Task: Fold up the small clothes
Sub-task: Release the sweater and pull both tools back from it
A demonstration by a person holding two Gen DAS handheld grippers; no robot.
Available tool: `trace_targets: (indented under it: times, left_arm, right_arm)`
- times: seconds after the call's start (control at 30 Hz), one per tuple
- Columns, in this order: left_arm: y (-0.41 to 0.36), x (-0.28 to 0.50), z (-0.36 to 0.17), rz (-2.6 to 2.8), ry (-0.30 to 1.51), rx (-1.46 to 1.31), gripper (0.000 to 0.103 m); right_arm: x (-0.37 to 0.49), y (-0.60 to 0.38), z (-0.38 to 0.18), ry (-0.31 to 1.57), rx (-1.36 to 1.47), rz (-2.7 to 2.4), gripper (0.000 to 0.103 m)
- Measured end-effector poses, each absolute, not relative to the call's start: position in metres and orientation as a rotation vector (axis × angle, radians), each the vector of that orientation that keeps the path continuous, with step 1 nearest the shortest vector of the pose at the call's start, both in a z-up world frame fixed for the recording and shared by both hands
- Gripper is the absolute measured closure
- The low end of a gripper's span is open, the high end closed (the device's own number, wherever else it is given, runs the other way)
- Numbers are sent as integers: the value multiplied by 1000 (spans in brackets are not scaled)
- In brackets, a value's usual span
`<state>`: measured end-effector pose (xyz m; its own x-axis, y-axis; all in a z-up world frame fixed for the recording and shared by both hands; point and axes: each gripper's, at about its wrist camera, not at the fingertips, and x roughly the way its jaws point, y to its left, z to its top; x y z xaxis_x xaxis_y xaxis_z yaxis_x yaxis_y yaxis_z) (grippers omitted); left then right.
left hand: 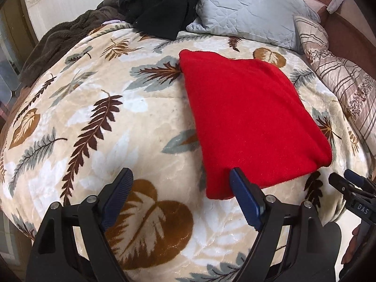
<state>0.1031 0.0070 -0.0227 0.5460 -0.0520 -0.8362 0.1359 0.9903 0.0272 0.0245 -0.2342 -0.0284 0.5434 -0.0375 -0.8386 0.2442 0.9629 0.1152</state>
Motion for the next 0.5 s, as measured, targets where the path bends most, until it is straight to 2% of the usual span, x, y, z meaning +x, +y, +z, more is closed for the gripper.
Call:
trace_targets:
  times: [0.13, 0.5]
  left_arm:
    - [12, 96, -29, -98, 977, 62, 18]
    - [19, 91, -32, -94, 984, 14, 18]
  right_arm:
    - [15, -232, -22, 935, 185, -202, 7]
    - [19, -207, -15, 933, 70, -182, 7]
